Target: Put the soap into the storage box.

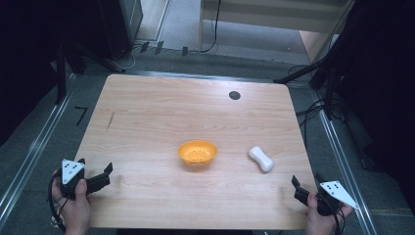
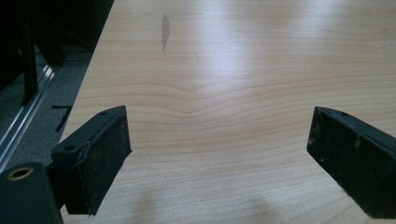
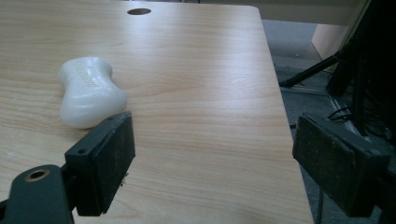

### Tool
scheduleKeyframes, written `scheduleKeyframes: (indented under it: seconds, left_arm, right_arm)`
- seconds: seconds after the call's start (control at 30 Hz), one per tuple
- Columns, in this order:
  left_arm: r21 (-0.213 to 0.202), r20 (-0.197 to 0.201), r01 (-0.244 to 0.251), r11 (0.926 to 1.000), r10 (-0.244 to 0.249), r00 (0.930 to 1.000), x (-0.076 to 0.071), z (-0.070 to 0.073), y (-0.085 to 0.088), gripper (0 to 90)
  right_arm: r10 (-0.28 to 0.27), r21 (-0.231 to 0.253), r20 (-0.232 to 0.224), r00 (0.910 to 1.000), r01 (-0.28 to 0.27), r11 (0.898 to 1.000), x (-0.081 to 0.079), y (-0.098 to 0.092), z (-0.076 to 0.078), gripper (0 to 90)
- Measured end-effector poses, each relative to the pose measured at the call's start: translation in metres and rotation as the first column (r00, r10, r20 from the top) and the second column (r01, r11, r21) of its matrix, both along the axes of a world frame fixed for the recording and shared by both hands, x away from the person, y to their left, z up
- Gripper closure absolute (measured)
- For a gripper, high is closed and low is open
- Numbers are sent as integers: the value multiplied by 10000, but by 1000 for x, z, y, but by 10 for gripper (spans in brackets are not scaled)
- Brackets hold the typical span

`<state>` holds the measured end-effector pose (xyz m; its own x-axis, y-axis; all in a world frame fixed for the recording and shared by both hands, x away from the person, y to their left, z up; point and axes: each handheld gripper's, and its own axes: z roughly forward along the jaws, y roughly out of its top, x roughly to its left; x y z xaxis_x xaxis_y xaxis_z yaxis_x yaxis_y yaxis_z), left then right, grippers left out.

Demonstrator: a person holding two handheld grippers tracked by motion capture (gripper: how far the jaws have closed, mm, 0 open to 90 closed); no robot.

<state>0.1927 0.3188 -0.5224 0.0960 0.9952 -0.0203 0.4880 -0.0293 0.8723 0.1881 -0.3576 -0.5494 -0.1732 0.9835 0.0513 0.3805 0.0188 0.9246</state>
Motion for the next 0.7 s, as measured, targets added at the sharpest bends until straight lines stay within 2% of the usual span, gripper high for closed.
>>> scheduleKeyframes:
  seconds: [0.1, 0.17, 0.3, 0.33, 0.37, 0.47, 0.6, 0.63, 0.7]
  left_arm:
    - [35, 3, 4, 10000, -4, 10000, 0, 0, 0, 68]
    - [77, 17, -4, 10000, 4, 10000, 0, 0, -1, 68]
    - [87, 1, 32, 10000, -32, 10000, 0, 0, -1, 68]
    - [87, 1, 32, 10000, -32, 10000, 0, 0, -1, 68]
    - [94, 8, 39, 9999, -39, 10000, 0, 0, -1, 68]
    - [146, -32, 59, 9999, -58, 10000, 0, 0, -2, 68]
    - [176, -14, 83, 9998, -83, 10000, 0, 0, -2, 68]
    - [195, -14, 71, 9998, -71, 10000, 0, 0, -2, 68]
    - [208, -15, 74, 9998, -74, 10000, 0, 0, -3, 68]
  right_arm:
    - [331, 199, -143, 9993, -329, 9993, 1, -2, 0, 144]
    - [485, 263, -394, 9980, -475, 9985, 1, -1, 0, 144]
    - [474, -458, -545, 9974, -499, 9977, 1, 6, 0, 160]
    - [474, -458, -545, 9974, -499, 9977, 1, 6, 0, 160]
    - [581, -658, -775, 9953, -633, 9958, 2, 9, 0, 181]
    - [785, -857, -1040, 9915, -876, 9925, 4, 12, 2, 213]
    - [1114, -1157, -1342, 9847, -1272, 9851, 8, 14, 7, 215]
    - [1397, -1239, -1739, 9748, -1624, 9789, 14, 16, 10, 216]
    - [1671, -1252, -2136, 9625, -1966, 9725, 18, 18, 12, 249]
